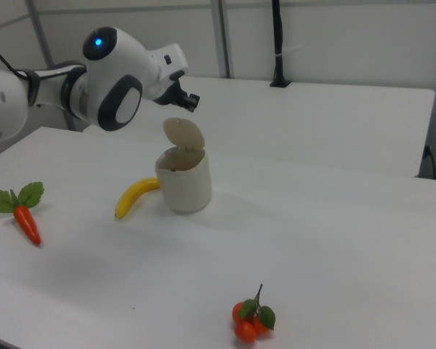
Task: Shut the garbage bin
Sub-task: 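Move the gripper toward the raised lid of the cream bin, then push the raised lid down onto the bin rim with the gripper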
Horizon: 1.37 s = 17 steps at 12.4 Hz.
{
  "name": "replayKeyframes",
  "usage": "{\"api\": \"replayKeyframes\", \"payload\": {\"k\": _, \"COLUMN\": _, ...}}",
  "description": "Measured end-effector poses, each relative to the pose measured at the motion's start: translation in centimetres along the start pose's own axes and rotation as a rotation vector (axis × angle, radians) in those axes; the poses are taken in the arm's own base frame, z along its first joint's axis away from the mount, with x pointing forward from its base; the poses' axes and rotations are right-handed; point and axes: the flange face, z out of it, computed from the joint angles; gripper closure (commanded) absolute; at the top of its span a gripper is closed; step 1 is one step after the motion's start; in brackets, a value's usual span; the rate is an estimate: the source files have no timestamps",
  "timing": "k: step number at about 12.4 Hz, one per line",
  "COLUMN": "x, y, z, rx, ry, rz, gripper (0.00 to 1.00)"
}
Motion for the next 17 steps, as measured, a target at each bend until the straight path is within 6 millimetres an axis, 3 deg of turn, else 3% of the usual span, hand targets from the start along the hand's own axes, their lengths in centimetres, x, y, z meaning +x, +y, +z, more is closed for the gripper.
{"api": "replayKeyframes", "payload": {"k": 4, "x": -1.1, "y": -0.8, "z": 2.2, "rx": 0.001, "ry": 0.013, "rz": -0.011, "gripper": 1.0}}
{"api": "replayKeyframes", "payload": {"k": 14, "x": -1.8, "y": -1.5, "z": 2.9, "rx": 0.008, "ry": -0.003, "rz": -0.018, "gripper": 1.0}}
{"api": "replayKeyframes", "payload": {"k": 17, "x": -2.5, "y": -1.6, "z": 3.3, "rx": 0.016, "ry": -0.081, "rz": -0.017, "gripper": 1.0}}
